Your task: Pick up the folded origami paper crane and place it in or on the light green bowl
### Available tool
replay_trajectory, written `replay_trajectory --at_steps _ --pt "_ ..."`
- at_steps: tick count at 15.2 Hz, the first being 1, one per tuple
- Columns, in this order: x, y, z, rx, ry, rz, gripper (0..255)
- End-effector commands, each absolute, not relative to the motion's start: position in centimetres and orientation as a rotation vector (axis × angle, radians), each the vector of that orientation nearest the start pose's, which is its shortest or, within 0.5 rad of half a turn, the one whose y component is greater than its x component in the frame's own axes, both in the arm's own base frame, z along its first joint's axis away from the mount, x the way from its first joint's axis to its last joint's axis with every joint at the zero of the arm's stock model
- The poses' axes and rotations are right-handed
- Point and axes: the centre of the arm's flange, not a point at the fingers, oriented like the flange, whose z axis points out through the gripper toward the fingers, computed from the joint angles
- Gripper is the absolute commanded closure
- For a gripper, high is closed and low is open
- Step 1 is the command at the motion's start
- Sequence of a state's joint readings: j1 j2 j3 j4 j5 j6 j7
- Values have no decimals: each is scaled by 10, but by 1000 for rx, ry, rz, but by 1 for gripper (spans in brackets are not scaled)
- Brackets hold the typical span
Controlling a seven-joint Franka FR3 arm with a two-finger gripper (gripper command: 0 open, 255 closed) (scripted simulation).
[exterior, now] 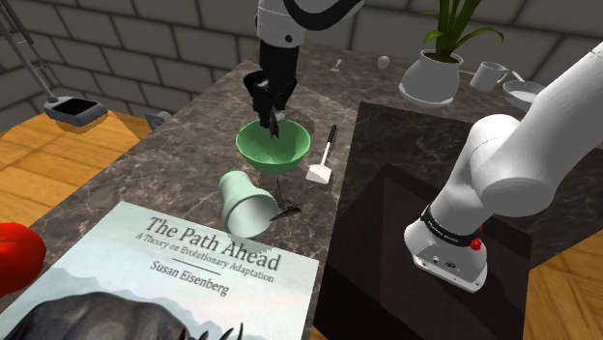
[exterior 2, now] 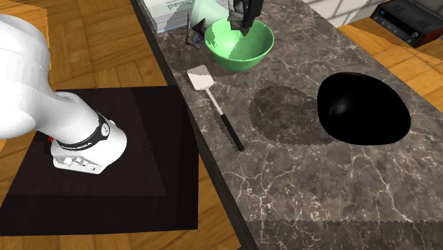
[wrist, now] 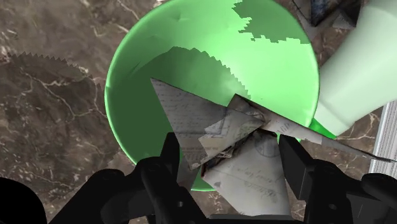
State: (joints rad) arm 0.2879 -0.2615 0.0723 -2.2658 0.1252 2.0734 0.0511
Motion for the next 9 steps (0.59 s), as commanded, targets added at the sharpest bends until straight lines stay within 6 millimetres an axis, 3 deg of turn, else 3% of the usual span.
replay_trajectory --at_steps 1,8,9 --pt "444 176 463 -3012 -380 -75 255" --pt "444 176 463 -3012 -380 -75 255" --pt "444 176 463 -3012 -380 -75 0"
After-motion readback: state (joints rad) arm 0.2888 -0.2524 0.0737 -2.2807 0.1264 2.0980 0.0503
